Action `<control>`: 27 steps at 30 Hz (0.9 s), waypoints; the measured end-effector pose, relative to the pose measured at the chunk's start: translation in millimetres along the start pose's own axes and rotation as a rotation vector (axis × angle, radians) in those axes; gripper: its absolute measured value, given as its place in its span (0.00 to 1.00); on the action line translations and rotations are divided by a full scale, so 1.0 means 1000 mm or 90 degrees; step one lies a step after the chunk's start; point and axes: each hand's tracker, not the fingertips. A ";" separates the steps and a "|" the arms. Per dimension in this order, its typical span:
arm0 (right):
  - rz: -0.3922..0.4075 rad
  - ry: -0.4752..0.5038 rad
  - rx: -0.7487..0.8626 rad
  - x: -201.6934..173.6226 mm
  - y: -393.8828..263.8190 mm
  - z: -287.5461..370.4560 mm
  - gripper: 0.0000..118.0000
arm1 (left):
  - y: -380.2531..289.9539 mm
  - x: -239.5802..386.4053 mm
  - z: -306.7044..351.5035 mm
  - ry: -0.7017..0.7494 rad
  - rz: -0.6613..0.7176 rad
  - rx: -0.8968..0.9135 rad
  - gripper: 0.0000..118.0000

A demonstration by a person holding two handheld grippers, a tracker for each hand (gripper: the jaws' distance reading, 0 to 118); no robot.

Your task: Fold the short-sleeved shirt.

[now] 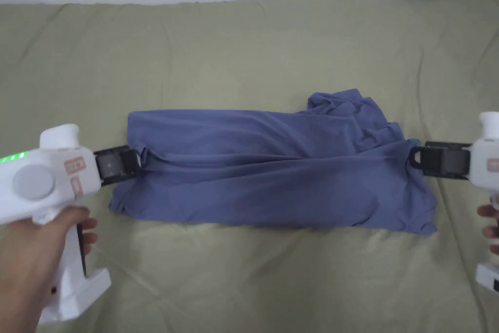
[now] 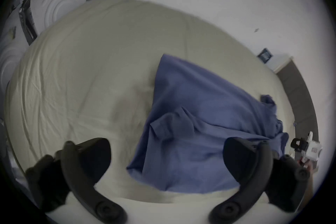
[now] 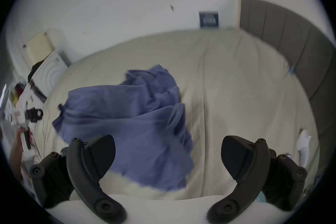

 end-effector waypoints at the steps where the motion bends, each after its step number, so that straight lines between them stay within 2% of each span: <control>1: 0.015 0.005 0.025 -0.011 -0.016 0.025 0.99 | -0.015 0.002 0.023 -0.005 -0.016 0.041 1.00; 2: 0.025 0.007 0.049 -0.023 -0.034 0.049 0.99 | -0.036 0.003 0.047 -0.028 -0.013 0.079 1.00; 4: 0.013 0.036 0.066 -0.045 -0.071 0.089 0.98 | -0.076 0.005 0.086 -0.053 -0.032 0.121 1.00; 7: -0.037 0.088 0.089 -0.071 -0.123 0.130 0.92 | -0.127 0.010 0.120 0.028 -0.053 0.104 1.00; 8: -0.044 0.085 0.094 -0.080 -0.137 0.141 0.81 | -0.141 0.010 0.127 0.034 -0.068 0.108 0.99; 9: -0.034 0.066 0.095 -0.088 -0.147 0.145 0.56 | -0.150 0.010 0.132 0.036 -0.083 0.109 0.90; 10: -0.004 0.028 0.095 -0.097 -0.156 0.149 0.12 | -0.156 0.011 0.135 0.054 -0.100 0.107 0.47; 11: 0.022 -0.006 0.098 -0.105 -0.165 0.153 0.00 | -0.159 0.007 0.125 0.079 -0.115 0.082 0.00; 12: 0.023 0.003 0.112 -0.108 -0.172 0.158 0.00 | -0.165 0.003 0.124 0.093 -0.135 0.062 0.00; 13: 0.011 0.026 0.108 -0.110 -0.176 0.158 0.00 | -0.159 -0.003 0.118 0.032 -0.117 0.050 0.00; 14: -0.003 0.041 0.098 -0.113 -0.177 0.158 0.00 | -0.154 -0.009 0.109 0.030 -0.105 0.045 0.00; 18: 0.014 0.023 0.087 -0.117 -0.178 0.150 0.00 | -0.125 -0.011 0.065 0.062 -0.135 0.029 0.00; 19: 0.010 0.023 0.083 -0.116 -0.176 0.148 0.00 | -0.112 -0.013 0.050 0.060 -0.131 0.031 0.10; 20: 0.003 0.025 0.081 -0.115 -0.174 0.146 0.00 | -0.100 -0.017 0.032 0.055 -0.131 0.019 0.35; 21: 0.000 0.026 0.078 -0.114 -0.172 0.144 0.00 | -0.090 -0.019 0.015 0.051 -0.132 -0.011 0.75; 22: -0.001 0.024 0.074 -0.114 -0.170 0.141 0.00 | -0.079 -0.021 -0.003 0.049 -0.132 -0.029 1.00; 23: 0.002 0.018 0.070 -0.115 -0.168 0.138 0.00 | -0.068 -0.022 -0.021 0.050 -0.127 -0.058 1.00; 24: 0.005 0.011 0.066 -0.115 -0.166 0.134 0.00 | -0.060 -0.023 -0.037 0.018 -0.134 -0.040 1.00; 27: 0.003 0.001 0.052 -0.106 -0.165 0.125 0.00 | -0.038 -0.020 -0.079 0.076 -0.141 -0.108 1.00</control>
